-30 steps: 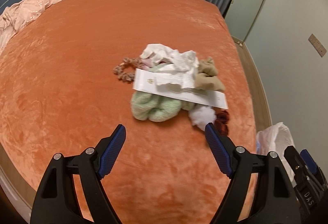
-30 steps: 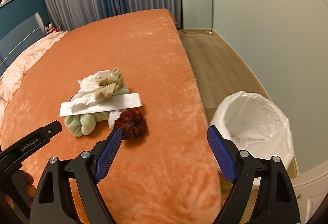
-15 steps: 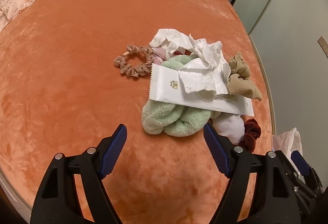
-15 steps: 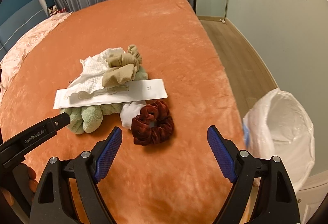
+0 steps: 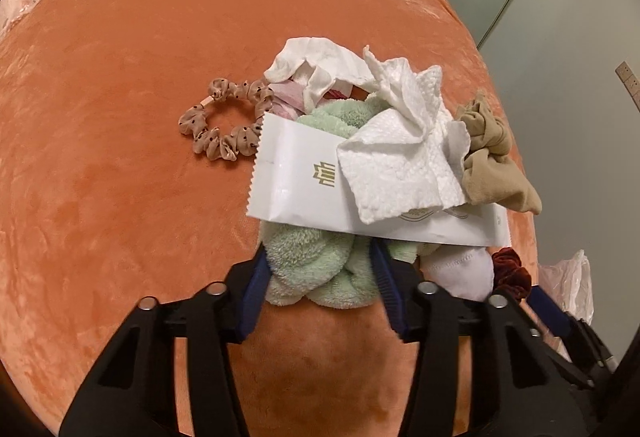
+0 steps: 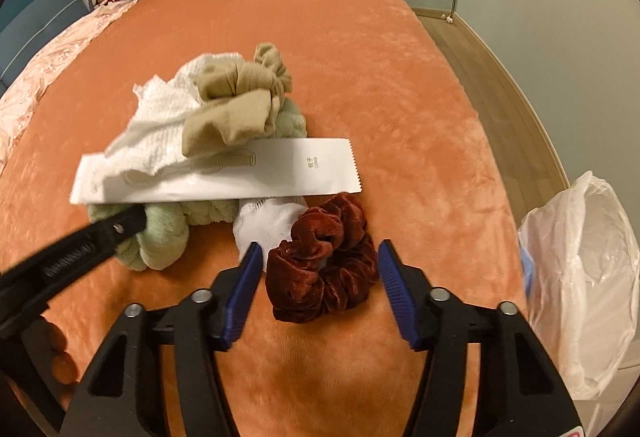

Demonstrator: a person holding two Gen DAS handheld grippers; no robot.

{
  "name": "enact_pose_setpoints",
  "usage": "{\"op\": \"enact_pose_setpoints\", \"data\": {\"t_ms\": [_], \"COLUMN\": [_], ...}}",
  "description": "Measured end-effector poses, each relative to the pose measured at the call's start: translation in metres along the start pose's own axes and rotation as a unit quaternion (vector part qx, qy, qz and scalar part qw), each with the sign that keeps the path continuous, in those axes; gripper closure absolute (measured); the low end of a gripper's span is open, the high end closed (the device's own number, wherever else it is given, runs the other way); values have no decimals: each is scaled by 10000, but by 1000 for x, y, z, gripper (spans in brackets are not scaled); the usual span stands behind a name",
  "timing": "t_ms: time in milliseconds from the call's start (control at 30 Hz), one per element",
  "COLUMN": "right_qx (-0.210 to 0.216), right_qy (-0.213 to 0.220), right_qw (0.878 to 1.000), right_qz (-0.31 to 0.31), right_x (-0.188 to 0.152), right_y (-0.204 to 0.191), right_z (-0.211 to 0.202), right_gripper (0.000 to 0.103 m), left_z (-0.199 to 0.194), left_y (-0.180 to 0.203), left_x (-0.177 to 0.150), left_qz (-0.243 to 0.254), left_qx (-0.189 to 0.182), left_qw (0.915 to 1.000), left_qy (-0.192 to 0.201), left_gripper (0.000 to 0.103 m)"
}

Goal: Collect trash
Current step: 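Grasp the green fuzzy headband with the left tool while the right tool grasps the red scrunchie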

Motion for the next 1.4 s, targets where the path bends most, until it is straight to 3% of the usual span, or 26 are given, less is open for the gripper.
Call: {"op": "enact_pose_setpoints", "data": {"t_ms": [33, 100, 167, 467, 833, 1133, 1233, 1267, 1400], "right_qx": [37, 152, 245, 433, 787, 897, 902, 905, 867], "right_qy": [-49, -175, -274, 107, 909, 1312, 1416, 1451, 1595], "right_qw": [10000, 9997, 9992, 9988, 9918, 9854, 9837, 9831, 9808], "right_qz": [9, 63, 131, 197, 425, 611, 642, 658, 716], "right_x": [-2, -7, -12, 1, 46, 56, 56, 57, 59], "right_y": [-1, -3, -4, 0, 18, 44, 53, 56, 72], "right_z": [2, 7, 9, -31, -115, -166, -176, -180, -194], "right_gripper": [57, 77, 85, 88, 88, 89, 88, 89, 89], "left_z": [0, -2, -6, -50, -133, -204, -220, -224, -245], "left_y": [0, 2, 1, 2, 53, 110, 130, 135, 169], "left_x": [0, 1, 2, 9, 27, 56, 61, 61, 63], "left_qz": [10, 7, 5, -65, 69, 374, 489, 519, 731], "left_qx": [-24, -88, -106, -115, -456, -847, -966, -1014, -1217], "left_qw": [10000, 10000, 9999, 9995, 9949, 9839, 9803, 9792, 9720], "left_qy": [-3, -15, -10, 273, 899, 1530, 1649, 1680, 1873], "left_gripper": [70, 82, 90, 93, 93, 94, 98, 103, 103]}}
Point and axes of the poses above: each gripper's, at about its wrist camera, not at the fingertips, and z roughly the way its jaws point, y to its right, x to its top, the point moved 8 cm from there along z, roughly the way its jaws point, and after that the axes turned 10 degrees about y, right-handed, at the moved point
